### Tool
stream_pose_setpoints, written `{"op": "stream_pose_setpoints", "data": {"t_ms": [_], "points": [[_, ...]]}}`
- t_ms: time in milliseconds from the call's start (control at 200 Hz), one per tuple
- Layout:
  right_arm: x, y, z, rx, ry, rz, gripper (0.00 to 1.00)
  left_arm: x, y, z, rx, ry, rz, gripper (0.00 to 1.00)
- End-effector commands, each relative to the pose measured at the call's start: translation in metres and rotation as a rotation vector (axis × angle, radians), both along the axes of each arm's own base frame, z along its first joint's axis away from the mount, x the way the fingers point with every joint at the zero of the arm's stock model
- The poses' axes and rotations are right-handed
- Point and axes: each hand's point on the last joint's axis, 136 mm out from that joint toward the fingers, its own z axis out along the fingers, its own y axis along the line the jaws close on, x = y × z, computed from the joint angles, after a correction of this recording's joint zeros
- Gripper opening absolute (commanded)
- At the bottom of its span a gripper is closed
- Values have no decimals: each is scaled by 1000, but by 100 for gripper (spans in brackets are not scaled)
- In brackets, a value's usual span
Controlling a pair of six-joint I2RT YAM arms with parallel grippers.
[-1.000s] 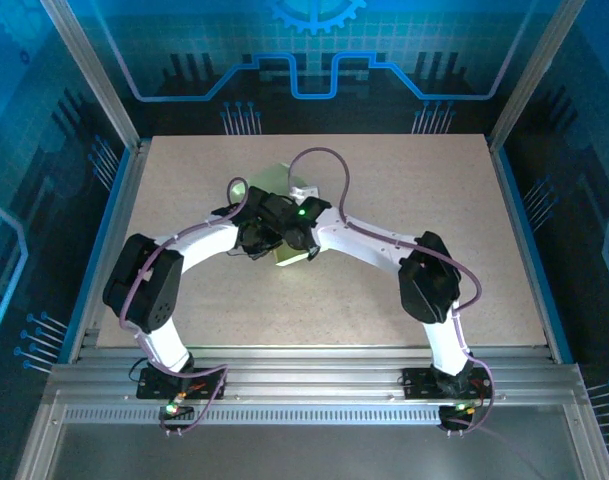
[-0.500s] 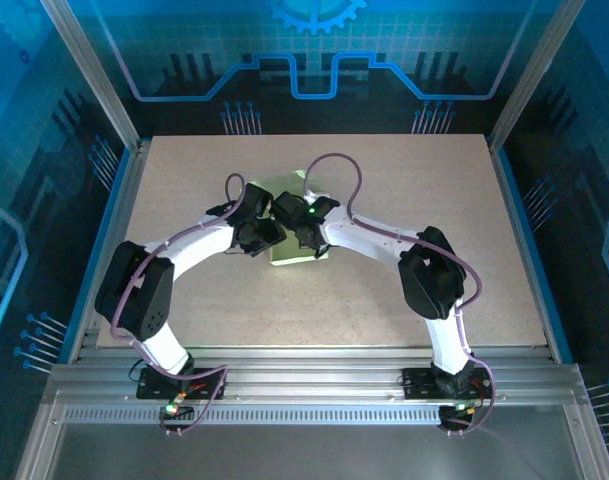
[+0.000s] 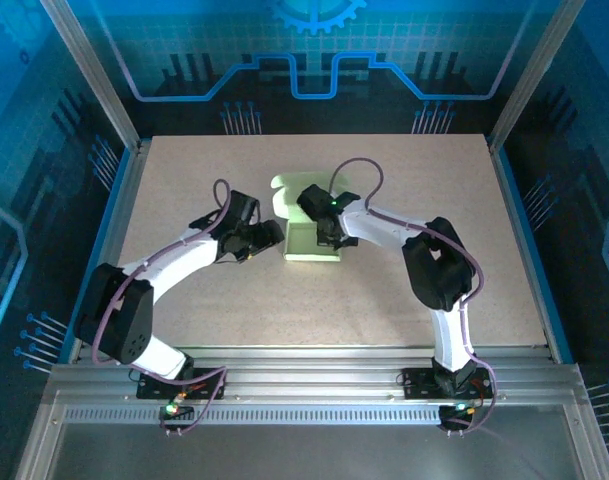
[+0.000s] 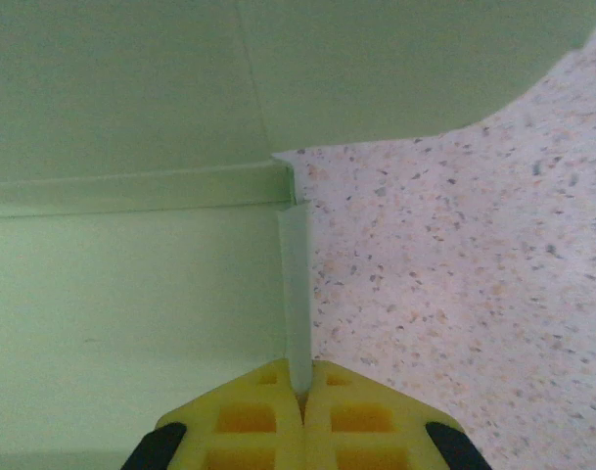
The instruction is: Fold the paper box
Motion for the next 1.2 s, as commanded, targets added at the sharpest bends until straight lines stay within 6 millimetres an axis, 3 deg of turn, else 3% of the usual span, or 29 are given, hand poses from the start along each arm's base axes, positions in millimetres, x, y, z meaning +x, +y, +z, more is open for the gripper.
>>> {"op": "stream_pose_setpoints", "data": {"t_ms": [0, 240, 495, 700, 845, 941, 1101, 1196], "points": [[0, 6, -8, 105, 40, 52, 0, 5, -2, 2, -113, -47, -12, 79], [1, 5, -16, 146, 67, 96, 4, 16, -25, -18, -283, -25, -57, 74], [2, 9, 2, 184, 27, 152, 41, 28, -33, -33, -319, 0, -52, 65], [0, 6, 21, 211, -27, 190, 55, 30, -31, -42, -293, 5, -60, 59], [-4, -8, 24, 231, -36, 166, 54, 32, -31, -43, -277, -12, -83, 55], [-7, -15, 20, 225, -22, 162, 44, 32, -32, -46, -275, -2, -87, 49], [-7, -7, 12, 247, 8, 183, 44, 33, -36, -51, -295, 15, -87, 46], [-6, -5, 4, 245, 30, 182, 33, 34, -36, -54, -300, 24, -80, 40]]}}
